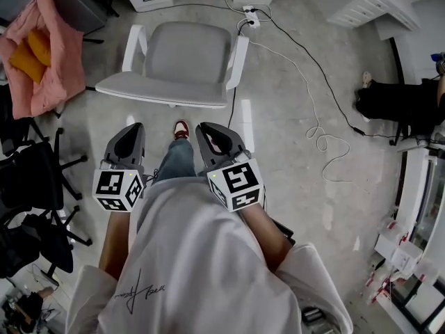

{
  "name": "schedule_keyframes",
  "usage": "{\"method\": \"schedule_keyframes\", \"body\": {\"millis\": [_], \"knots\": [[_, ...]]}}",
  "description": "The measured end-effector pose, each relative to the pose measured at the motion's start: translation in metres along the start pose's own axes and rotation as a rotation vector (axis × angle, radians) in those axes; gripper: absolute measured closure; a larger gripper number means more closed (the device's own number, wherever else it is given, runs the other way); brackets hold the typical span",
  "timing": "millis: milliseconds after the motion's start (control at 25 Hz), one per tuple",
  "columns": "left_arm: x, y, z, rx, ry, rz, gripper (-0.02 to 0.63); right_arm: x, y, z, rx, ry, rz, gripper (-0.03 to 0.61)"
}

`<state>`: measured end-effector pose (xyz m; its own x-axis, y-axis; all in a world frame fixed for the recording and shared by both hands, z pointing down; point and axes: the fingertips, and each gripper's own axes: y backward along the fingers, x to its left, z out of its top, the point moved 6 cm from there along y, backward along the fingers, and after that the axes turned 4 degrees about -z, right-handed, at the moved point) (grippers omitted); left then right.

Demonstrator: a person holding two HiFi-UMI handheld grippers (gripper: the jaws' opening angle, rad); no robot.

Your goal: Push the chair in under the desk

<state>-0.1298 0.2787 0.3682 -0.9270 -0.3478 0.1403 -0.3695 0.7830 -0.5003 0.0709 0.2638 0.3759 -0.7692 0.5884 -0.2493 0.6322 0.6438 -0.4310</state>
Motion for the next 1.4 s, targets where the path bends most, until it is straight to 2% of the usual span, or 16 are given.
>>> {"method": "schedule_keyframes", "body": {"millis": [240,520,640,1000,1080,1160,1400], "knots": [[0.034,-0.016,0.004,0.054,-0.039,-0.061,0.608,0.001,-0.033,0.009,0.034,-0.027,0.013,0.551],[0.075,-0.035,0.013,0.076,-0.087,-0.118,0.609,0.003,-0.074,0.031,0.036,-0.032,0.006,0.551],[0.09,-0.042,0.014,0.093,-0.12,-0.139,0.607,0.007,-0.089,0.037,0.042,-0.07,0.032,0.551],[0.136,-0.057,0.006,0.131,-0.176,-0.212,0.607,0.022,-0.128,0.034,0.097,-0.066,0.007,0.548],[0.141,-0.061,0.002,0.151,-0.197,-0.236,0.607,0.022,-0.134,0.032,0.107,-0.057,0.003,0.527],[0.141,-0.064,-0.003,0.176,-0.238,-0.251,0.607,0.022,-0.137,0.029,0.128,-0.047,0.007,0.474],[0.144,-0.072,-0.009,0.212,-0.318,-0.254,0.606,0.021,-0.147,0.013,0.229,0.035,0.047,0.439]]}}
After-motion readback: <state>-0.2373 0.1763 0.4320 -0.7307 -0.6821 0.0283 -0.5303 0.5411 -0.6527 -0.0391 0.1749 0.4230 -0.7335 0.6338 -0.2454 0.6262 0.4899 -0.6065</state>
